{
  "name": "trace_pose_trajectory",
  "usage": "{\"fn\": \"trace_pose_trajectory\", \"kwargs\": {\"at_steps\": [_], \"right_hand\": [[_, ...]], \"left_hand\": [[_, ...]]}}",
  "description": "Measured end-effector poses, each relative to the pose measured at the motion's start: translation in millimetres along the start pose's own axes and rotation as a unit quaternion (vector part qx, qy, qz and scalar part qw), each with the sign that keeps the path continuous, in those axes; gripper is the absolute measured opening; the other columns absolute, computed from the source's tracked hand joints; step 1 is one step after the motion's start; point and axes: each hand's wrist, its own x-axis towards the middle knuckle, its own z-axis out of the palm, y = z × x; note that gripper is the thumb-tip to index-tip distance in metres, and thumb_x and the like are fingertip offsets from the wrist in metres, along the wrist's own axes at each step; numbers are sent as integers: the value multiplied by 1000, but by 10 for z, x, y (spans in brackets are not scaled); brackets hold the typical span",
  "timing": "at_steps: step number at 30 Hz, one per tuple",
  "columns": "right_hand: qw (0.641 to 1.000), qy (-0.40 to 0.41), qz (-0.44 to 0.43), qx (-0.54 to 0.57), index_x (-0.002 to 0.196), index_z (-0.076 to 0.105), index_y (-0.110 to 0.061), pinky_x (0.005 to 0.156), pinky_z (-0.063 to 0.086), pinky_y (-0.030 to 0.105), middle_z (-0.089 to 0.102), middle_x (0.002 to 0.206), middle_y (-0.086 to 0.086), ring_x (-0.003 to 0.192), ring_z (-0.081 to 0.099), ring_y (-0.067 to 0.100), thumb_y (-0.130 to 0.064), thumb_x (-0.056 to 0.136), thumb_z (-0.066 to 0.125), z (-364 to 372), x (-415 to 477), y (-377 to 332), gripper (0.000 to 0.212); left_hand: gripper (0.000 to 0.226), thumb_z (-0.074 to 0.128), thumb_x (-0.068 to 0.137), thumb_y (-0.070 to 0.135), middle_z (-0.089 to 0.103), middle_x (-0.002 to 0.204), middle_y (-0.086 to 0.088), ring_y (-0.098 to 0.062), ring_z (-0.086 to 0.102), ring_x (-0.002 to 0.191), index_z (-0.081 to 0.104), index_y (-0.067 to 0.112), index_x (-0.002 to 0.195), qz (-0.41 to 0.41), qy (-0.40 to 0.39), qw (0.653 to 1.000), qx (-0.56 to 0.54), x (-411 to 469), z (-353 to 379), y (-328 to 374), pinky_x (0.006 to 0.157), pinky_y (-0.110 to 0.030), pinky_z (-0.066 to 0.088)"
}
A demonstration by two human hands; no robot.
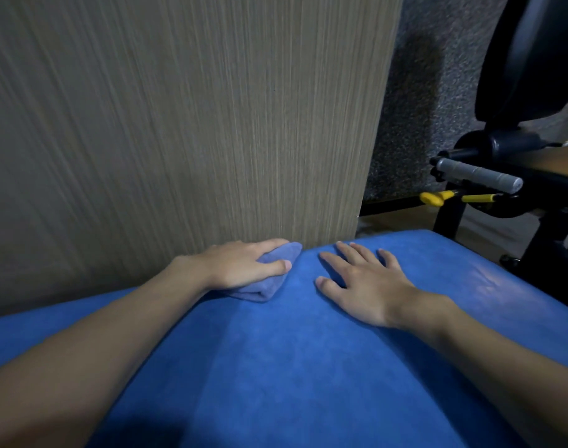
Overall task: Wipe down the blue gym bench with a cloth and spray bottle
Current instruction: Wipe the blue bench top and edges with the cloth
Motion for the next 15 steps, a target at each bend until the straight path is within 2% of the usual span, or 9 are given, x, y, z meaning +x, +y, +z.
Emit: {"fn": "trace_pose_trajectory", "kwargs": {"at_steps": [5, 7, 9, 10, 13, 15], "right_hand": [[1000, -19, 18, -14, 150, 16, -40, 118, 0, 51, 3, 163, -5, 149, -2, 14, -64, 93, 19, -41, 4, -45, 62], [999, -8, 29, -24, 149, 23, -36, 116, 5, 52, 12, 162, -2, 148, 6, 17, -58, 95, 23, -75, 15, -144, 58], [1000, 21, 8, 4, 144, 35, -30, 114, 12, 52, 27, 156, -1, 145, 18, 20, -51, 97, 28, -86, 28, -373, 52], [999, 27, -10, 25, 144, 35, -29, 115, 12, 52, 29, 155, -2, 145, 20, 20, -48, 98, 29, -64, 26, -510, 50], [999, 17, -21, 23, 151, 21, -28, 117, 3, 55, 16, 161, -2, 149, 6, 20, -46, 99, 26, 60, 18, -756, 55], [1000, 7, 0, 11, 150, 22, -28, 117, 2, 55, 13, 162, -2, 149, 4, 20, -45, 98, 27, 65, 30, -761, 55]], "left_hand": [[44, 34, 91, 68, 58, 131, 21, -14, 55, 120, 20, 74, 132, -8, 1, 1000, -12, -387, -35, -453, 105, -43, 38], [46, 34, 87, 70, 58, 130, 21, -14, 55, 120, 24, 72, 132, -13, 2, 1000, -18, -421, -48, -474, 105, -43, 38], [45, 36, 87, 71, 58, 132, 18, -17, 55, 121, 29, 69, 131, -17, 10, 1000, -14, -340, -39, -351, 104, -43, 39], [44, 35, 88, 70, 57, 133, 16, -19, 54, 122, 29, 67, 131, -17, 20, 1000, -10, -297, -23, -283, 103, -43, 38], [38, 34, 91, 67, 60, 128, 18, -17, 55, 117, 33, 65, 129, -10, 41, 999, -14, -272, 0, -218, 99, -44, 37], [33, 33, 91, 65, 62, 121, 19, -15, 56, 112, 39, 63, 123, -9, 22, 1000, -18, -359, -27, -374, 100, -46, 38]]}}
